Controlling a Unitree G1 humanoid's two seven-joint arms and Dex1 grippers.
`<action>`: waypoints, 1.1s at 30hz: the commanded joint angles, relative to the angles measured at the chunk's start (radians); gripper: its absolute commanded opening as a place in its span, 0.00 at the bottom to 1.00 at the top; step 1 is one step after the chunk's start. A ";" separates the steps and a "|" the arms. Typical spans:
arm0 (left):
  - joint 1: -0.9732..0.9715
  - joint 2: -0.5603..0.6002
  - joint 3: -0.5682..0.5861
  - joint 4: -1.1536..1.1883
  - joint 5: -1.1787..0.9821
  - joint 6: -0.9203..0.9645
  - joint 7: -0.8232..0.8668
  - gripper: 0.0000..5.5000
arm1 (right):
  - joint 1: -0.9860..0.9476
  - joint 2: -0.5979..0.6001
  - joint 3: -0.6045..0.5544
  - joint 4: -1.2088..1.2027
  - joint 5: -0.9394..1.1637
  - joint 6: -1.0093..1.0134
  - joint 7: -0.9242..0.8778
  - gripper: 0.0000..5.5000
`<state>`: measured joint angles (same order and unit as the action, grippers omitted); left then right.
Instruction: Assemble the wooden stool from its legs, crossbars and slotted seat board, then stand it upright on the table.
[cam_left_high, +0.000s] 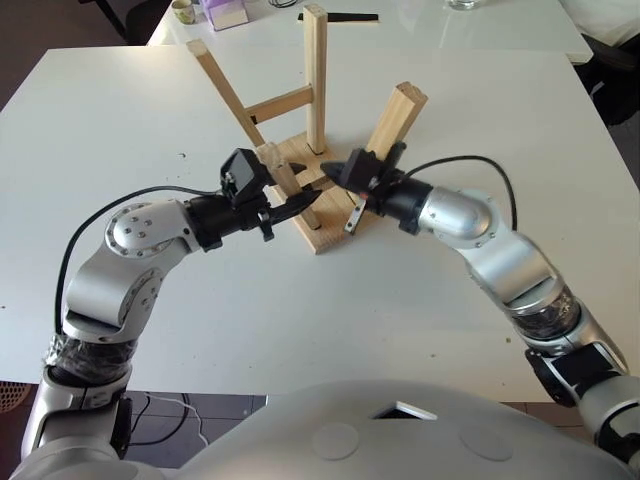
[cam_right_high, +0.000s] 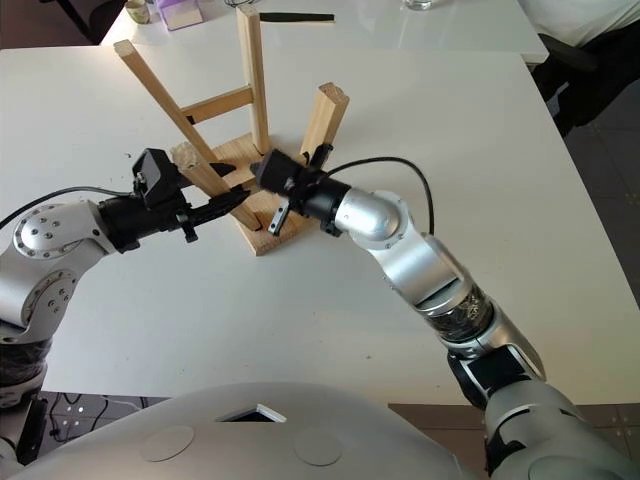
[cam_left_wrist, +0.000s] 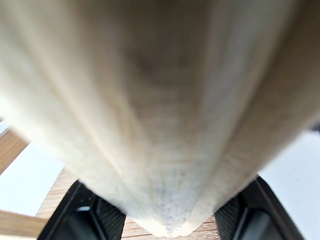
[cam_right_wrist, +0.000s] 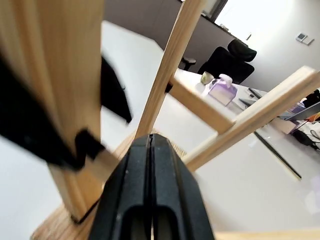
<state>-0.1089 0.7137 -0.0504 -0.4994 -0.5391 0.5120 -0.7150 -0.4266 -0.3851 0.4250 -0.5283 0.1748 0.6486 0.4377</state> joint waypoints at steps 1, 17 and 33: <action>0.029 0.068 -0.092 0.088 0.084 0.103 -0.030 0.37 | -0.206 0.022 -0.528 -0.068 0.391 0.098 -0.012 0.00; -0.084 0.135 -0.255 0.376 0.159 -0.139 -0.325 0.37 | 0.162 0.044 -0.178 -0.068 0.285 -0.010 0.093 0.00; -0.135 0.151 -0.044 0.416 0.007 -0.257 -0.427 0.49 | 0.201 -0.194 -0.569 0.141 0.316 -0.039 0.166 0.00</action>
<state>-0.2427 0.8487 -0.1153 -0.0678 -0.5270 0.2245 -1.1360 -0.2423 -0.5729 -0.1667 -0.4243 0.5385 0.6377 0.6138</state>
